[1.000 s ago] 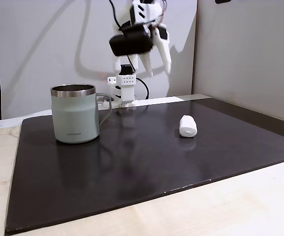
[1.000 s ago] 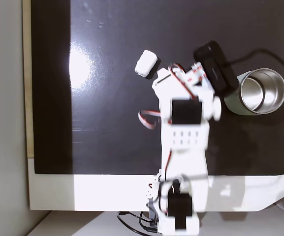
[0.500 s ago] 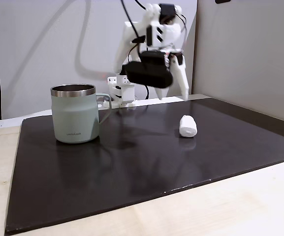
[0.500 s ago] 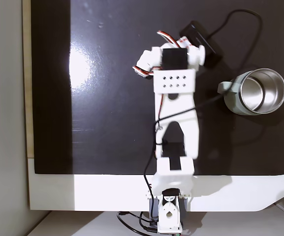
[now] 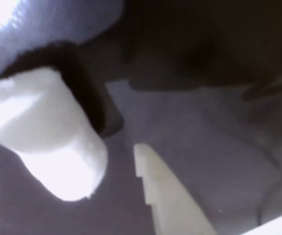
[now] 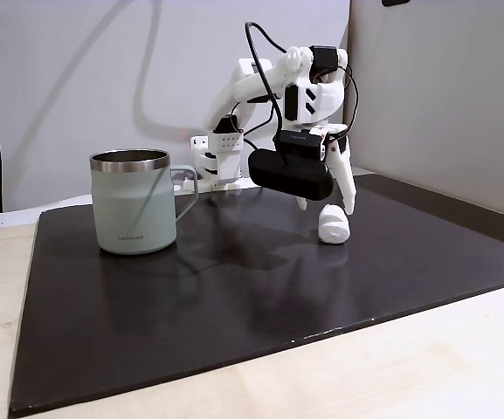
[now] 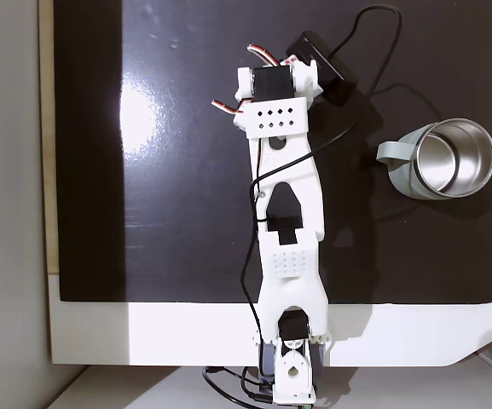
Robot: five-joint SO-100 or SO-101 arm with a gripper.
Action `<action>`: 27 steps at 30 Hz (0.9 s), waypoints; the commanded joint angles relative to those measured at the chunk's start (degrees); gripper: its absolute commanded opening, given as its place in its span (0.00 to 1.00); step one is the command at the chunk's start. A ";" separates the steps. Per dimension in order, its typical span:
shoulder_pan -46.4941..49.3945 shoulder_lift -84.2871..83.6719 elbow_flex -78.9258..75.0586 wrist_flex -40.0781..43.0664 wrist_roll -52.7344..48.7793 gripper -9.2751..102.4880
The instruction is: Grasp a gauze and put it in the cup.
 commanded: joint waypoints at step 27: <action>-4.57 -9.93 -11.87 0.70 4.13 0.08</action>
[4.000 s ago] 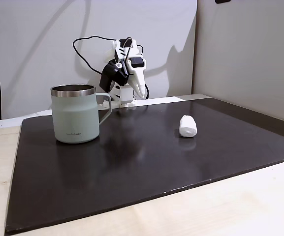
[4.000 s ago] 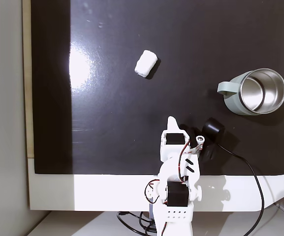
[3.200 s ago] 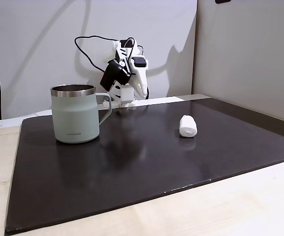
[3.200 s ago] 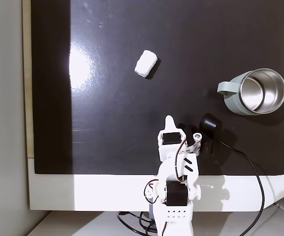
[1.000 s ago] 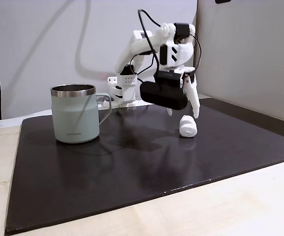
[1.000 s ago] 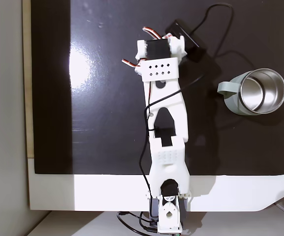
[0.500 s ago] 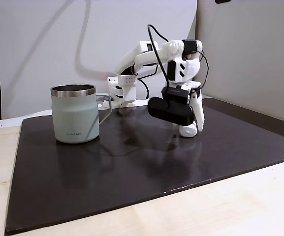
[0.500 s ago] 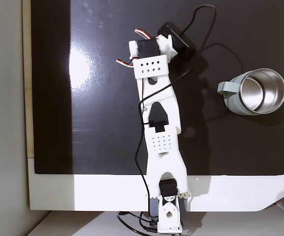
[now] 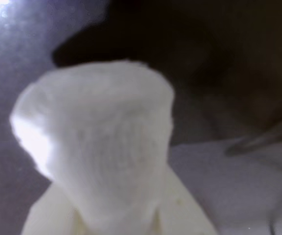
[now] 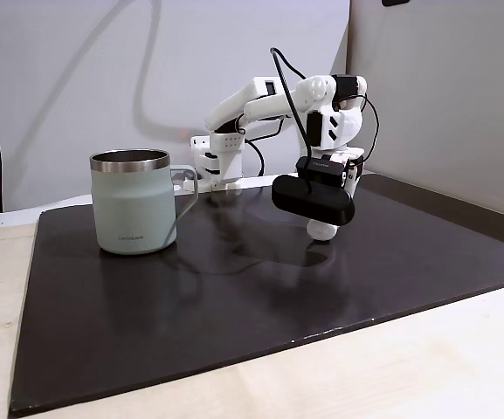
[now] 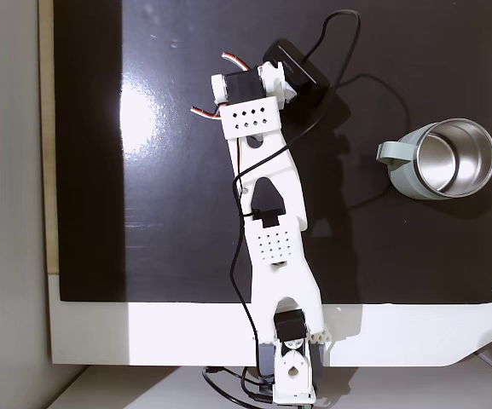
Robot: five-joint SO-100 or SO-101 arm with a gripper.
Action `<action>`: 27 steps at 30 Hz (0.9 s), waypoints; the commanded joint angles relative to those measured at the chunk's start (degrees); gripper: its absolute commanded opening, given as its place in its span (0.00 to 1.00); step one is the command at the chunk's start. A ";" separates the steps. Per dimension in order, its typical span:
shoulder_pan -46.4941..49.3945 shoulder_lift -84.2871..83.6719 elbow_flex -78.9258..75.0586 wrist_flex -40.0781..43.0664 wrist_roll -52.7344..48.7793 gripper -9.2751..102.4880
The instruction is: Grasp a gauze and put it in the cup.
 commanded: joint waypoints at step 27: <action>7.82 52.82 25.66 0.70 -2.02 0.08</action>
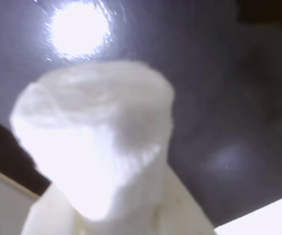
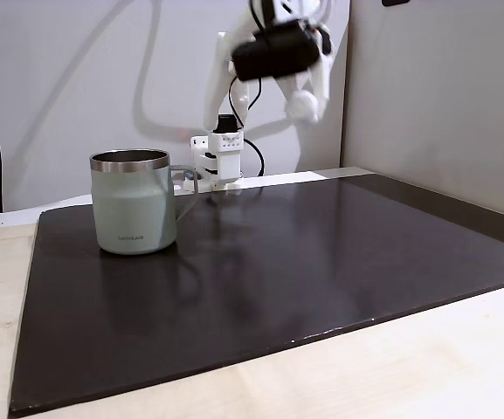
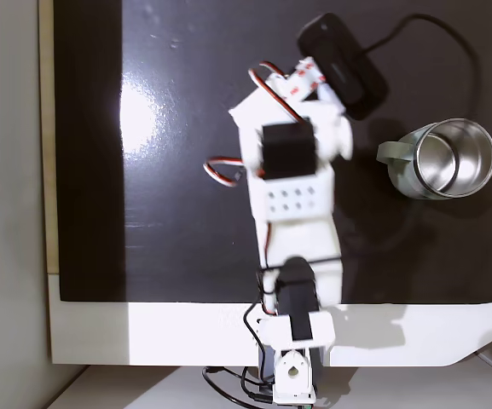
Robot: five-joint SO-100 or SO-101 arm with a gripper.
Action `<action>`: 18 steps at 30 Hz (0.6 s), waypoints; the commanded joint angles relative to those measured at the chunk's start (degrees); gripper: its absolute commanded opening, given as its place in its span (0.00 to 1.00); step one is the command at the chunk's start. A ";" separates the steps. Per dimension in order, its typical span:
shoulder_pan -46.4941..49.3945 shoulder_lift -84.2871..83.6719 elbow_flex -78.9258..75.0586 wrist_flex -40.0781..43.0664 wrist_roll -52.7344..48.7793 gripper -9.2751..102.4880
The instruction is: Grasp a gauze and put it in the cup.
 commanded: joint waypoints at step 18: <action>36.65 1.23 -19.51 0.00 2.46 0.08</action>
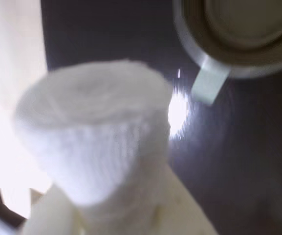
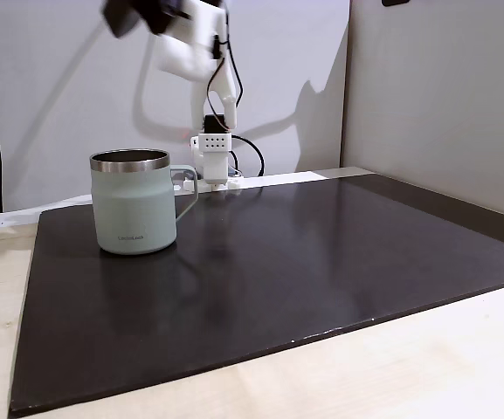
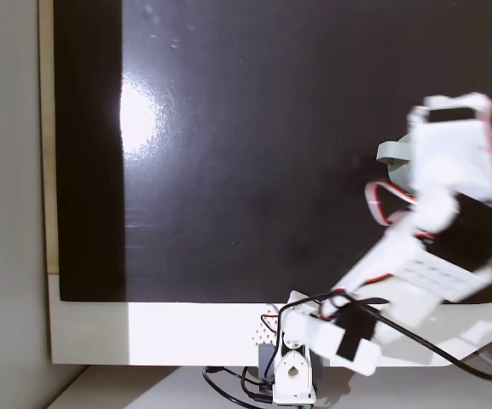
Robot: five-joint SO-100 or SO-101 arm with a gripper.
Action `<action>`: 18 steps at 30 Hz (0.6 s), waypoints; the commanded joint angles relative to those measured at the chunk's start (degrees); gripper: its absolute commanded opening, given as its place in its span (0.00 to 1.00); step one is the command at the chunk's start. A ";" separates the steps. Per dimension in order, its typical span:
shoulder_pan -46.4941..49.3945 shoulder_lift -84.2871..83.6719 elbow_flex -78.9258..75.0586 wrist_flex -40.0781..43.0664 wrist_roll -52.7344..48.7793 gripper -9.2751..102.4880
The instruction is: Grasp a gauze and put it in the cup.
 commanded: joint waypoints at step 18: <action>13.10 -13.71 -8.26 -0.26 -1.85 0.08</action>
